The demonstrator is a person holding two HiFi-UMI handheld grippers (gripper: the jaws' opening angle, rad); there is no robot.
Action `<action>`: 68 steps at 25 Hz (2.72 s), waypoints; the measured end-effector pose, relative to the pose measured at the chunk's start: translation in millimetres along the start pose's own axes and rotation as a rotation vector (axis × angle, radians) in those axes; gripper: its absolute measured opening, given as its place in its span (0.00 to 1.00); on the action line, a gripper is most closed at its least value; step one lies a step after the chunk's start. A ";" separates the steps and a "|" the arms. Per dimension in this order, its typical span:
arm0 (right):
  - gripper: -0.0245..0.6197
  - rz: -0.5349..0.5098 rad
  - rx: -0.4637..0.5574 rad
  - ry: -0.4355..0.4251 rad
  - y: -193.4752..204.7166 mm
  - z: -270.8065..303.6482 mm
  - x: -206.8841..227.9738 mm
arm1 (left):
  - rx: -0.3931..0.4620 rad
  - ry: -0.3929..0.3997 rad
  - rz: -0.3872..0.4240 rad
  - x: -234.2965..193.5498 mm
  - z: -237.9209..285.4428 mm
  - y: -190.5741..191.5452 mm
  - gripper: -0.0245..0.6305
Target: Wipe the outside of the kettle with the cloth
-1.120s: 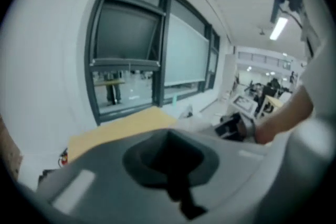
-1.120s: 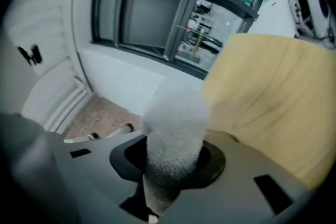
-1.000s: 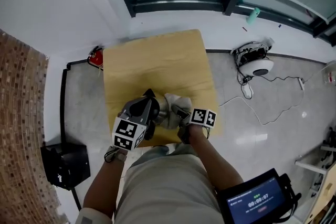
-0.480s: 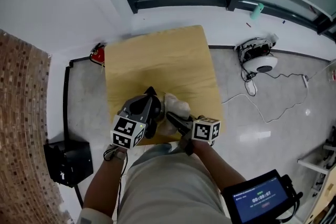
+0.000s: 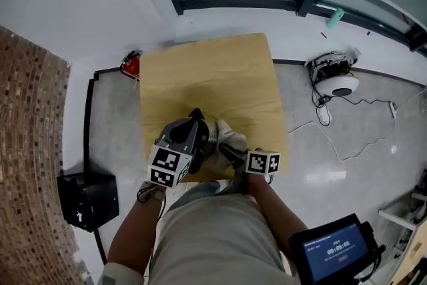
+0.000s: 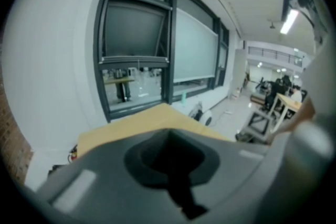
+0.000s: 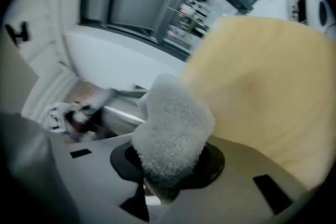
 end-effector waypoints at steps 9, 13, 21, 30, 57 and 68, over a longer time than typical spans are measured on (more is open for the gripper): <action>0.23 -0.370 -0.176 0.130 5.7 5.8 -12.7 | 0.006 -0.016 0.027 -0.5 0.5 -0.1 0.03; 0.23 -0.676 -0.406 0.045 37.8 9.9 -73.1 | 0.010 -0.024 0.031 0.6 0.5 1.3 0.03; 0.23 -0.908 -0.602 0.268 57.6 29.2 -34.1 | -0.010 -0.006 0.026 2.8 0.0 0.8 0.03; 0.23 -0.936 -0.598 0.322 50.9 32.1 -27.9 | 0.005 -0.022 0.056 2.1 -2.8 1.6 0.03; 0.22 -1.183 -0.717 0.407 5.3 36.4 5.1 | -0.006 -0.046 0.045 2.2 4.5 0.6 0.03; 0.21 -1.154 -0.434 0.169 -21.3 -12.1 -135.0 | -0.007 -0.042 0.047 4.2 2.1 -2.2 0.03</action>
Point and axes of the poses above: the fingertips, and each gripper's own axes: z forward along the fingers, x to its right, y out of its underside, the point moved 4 cm from there along -z, backward along the fingers, and after that the axes turned 4 degrees about y, right-handed, at the moved point
